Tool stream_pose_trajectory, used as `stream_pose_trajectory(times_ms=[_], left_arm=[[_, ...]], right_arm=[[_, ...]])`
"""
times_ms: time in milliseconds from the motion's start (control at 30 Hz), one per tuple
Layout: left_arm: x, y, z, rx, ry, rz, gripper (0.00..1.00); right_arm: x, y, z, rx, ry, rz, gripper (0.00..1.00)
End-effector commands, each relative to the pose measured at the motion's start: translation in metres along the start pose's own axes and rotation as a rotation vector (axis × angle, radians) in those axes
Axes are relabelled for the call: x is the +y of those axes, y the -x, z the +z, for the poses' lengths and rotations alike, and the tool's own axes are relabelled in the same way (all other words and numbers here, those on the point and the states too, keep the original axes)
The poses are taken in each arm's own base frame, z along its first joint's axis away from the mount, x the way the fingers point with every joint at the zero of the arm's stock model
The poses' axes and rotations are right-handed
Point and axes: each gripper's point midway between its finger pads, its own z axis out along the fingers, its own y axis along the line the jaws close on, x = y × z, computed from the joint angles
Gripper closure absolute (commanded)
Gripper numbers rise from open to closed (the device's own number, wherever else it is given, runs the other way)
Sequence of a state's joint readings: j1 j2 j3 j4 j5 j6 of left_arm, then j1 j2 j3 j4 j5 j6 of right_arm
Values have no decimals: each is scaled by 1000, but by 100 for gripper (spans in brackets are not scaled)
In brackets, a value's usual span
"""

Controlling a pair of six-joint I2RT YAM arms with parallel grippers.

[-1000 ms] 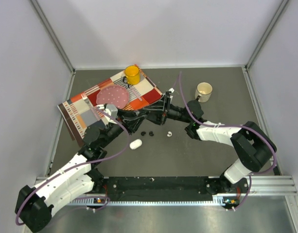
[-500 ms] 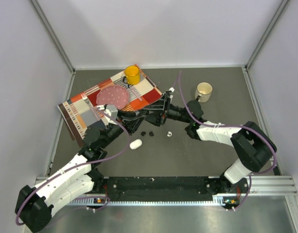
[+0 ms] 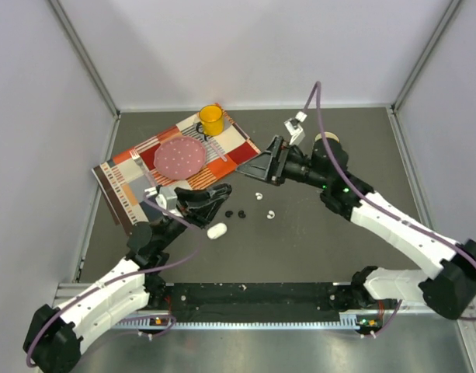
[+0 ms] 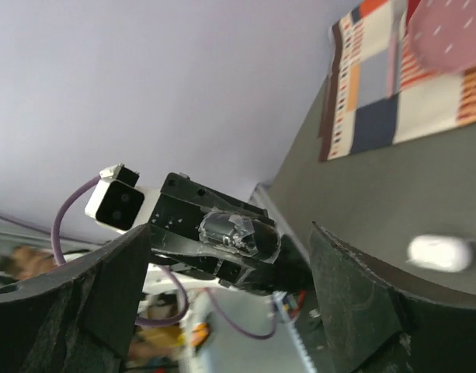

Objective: Insert the wireless bluetooth earbuds into the charging case
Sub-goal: Pick up the charging case at the center of the board, then open the charging case.

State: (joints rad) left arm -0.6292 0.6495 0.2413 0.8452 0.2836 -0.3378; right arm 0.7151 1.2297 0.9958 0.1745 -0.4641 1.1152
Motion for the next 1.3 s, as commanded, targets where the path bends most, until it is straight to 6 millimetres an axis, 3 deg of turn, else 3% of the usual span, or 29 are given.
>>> stream_pose_trajectory(times_ms=[0, 133, 433, 600, 833, 1267], left_arm=[[-18, 30, -2, -150, -91, 55, 100], [-30, 39, -2, -194, -159, 74, 100], [-38, 34, 5, -170, -219, 62, 100], [-36, 32, 5, -167, -211, 51, 100], [-41, 33, 7, -151, -236, 26, 100], [-53, 28, 8, -109, -308, 18, 100]], right_arm=[[-15, 9, -24, 3, -155, -396, 20], [-29, -5, -31, 120, -221, -534, 21], [1, -31, -24, 215, -80, -628, 21], [9, -34, -22, 206, -31, -620, 21], [-1, -30, -19, 193, -74, -605, 21], [1, -29, -14, 177, -69, -575, 21]])
